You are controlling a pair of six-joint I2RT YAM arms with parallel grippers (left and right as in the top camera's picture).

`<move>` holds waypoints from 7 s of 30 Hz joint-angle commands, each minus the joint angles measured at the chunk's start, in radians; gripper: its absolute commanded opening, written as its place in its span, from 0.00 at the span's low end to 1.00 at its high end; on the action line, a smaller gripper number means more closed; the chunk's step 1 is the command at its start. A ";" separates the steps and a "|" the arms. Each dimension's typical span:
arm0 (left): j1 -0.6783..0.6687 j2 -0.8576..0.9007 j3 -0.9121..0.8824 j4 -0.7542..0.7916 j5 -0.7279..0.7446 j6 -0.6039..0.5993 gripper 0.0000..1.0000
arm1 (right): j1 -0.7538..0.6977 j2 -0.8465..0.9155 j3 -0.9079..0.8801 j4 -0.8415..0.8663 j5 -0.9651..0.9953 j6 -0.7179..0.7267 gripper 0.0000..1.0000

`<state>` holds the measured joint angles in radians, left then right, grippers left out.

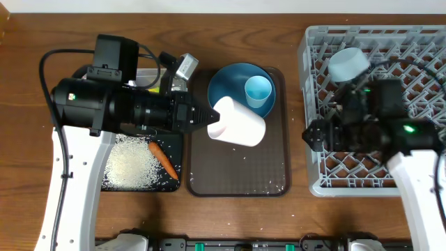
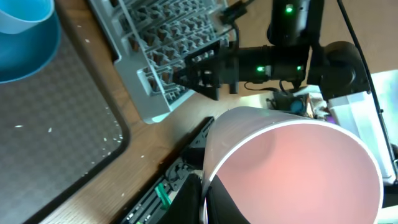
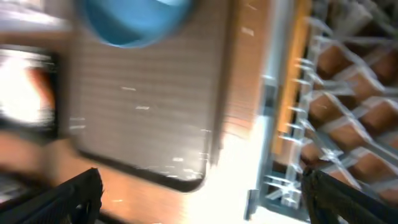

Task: Sort waste into correct bins and load items into the dishwasher rack
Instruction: 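Grasp the pink cup with the left gripper and lift it, then carry the pink cup right toward the open right gripper, then grasp the pink cup with the right gripper and release the left, then lower the pink cup upside down into the rack with the right gripper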

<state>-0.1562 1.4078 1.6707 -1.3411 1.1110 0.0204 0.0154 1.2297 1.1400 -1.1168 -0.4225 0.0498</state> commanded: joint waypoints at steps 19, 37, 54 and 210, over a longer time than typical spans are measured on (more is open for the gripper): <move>-0.087 -0.005 0.003 -0.001 0.138 0.029 0.06 | -0.261 -0.278 0.024 -0.133 -1.075 -0.512 0.99; -0.171 -0.005 0.003 0.041 0.217 0.021 0.06 | 0.043 -0.287 0.024 -0.120 -1.097 -0.678 0.99; -0.313 -0.005 0.003 0.071 0.173 0.025 0.06 | 0.051 -0.287 0.024 -0.106 -1.136 -0.663 0.83; -0.361 -0.003 0.001 0.164 -0.836 -0.217 0.95 | -0.082 0.337 0.334 -0.199 0.525 0.163 0.21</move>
<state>-0.5205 1.4048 1.6756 -1.1748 0.2844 -0.2058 -0.0628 1.5475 1.4734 -1.3247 0.0868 0.2016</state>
